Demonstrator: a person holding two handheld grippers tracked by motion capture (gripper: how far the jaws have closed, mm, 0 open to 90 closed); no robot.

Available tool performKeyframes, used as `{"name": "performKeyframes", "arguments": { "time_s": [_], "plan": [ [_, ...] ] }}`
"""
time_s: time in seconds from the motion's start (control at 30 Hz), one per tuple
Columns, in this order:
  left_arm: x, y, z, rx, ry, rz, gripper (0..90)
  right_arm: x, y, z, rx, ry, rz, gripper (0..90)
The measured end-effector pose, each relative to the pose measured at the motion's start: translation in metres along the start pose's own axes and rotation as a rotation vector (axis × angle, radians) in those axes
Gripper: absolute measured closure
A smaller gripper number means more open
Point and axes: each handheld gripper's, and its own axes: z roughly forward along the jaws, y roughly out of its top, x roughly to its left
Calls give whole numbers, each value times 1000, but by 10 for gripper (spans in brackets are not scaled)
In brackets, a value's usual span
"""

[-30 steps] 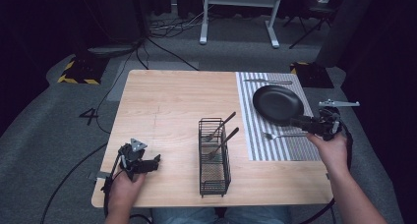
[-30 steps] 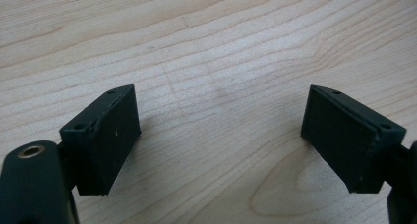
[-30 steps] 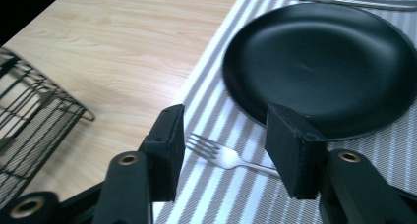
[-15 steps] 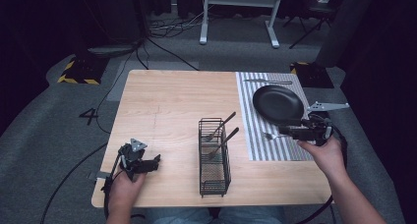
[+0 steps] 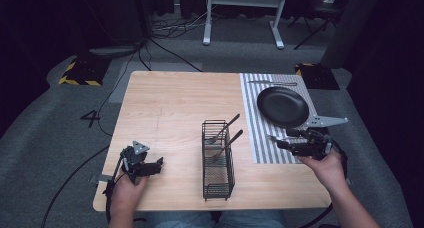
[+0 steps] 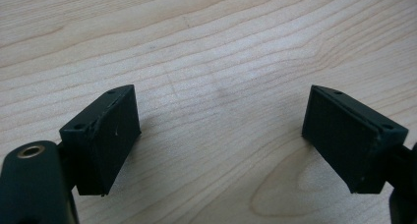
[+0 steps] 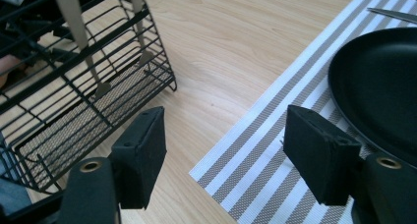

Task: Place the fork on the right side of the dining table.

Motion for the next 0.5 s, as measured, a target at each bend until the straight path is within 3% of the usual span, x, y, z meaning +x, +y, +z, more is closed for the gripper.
{"name": "performKeyframes", "arguments": {
  "time_s": [0.2, 0.5],
  "plan": [
    [0, 0, 0, 0, 0, 1, 144, 11, -22, 9, -10, 31, -32, 325],
    [0, 0, 0, 0, 0, 1, 144, 14, -48, 22, 26, 30, -18, 326]
  ]
}}
